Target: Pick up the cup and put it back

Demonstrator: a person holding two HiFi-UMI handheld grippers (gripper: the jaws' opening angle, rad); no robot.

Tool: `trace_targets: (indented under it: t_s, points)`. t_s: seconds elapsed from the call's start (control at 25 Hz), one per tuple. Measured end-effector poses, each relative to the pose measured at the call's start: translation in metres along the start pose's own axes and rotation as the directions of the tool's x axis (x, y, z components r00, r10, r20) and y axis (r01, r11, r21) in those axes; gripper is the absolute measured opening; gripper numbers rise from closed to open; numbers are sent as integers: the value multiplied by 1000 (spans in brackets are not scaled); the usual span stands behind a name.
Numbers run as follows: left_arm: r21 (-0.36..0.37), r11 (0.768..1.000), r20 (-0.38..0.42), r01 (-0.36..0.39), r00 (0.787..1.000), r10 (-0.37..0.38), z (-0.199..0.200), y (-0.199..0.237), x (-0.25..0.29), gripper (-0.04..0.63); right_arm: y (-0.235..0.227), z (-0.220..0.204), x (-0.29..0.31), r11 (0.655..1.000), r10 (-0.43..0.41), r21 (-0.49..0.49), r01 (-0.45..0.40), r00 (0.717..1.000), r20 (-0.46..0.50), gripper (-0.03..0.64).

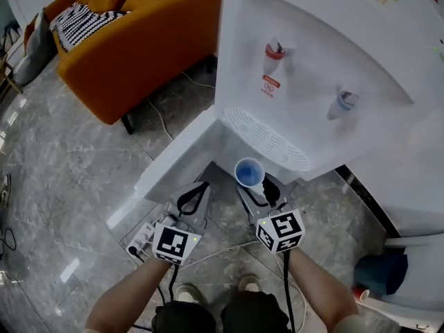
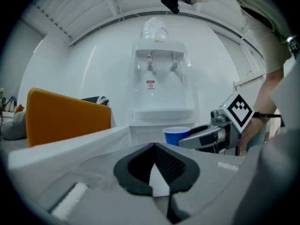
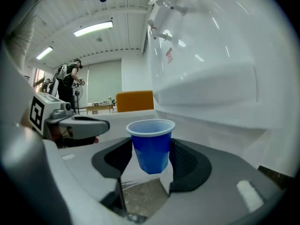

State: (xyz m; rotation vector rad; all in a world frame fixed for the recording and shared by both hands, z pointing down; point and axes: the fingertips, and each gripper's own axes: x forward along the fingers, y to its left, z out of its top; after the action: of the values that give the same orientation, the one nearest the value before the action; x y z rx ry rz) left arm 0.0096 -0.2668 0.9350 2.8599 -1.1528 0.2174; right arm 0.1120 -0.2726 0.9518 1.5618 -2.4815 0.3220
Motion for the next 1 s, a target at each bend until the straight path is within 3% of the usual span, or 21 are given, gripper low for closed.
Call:
trace_targets:
  t_s: [0.32,0.8,1.0]
  points:
    - [-9,1000,-72,-13,997,12,84,7,-43,2,40,99,-54,1000,27,4,-27,999,-17,252]
    - [17,998,-39,-53,998,53,288,33,-90,2,62,324,-116,998,58,-12,-57,997,41,252]
    - [42,999,-8,-35,999,36,397,35,-106,2,70,430,-145,998,58,-24,-56,996,61,252]
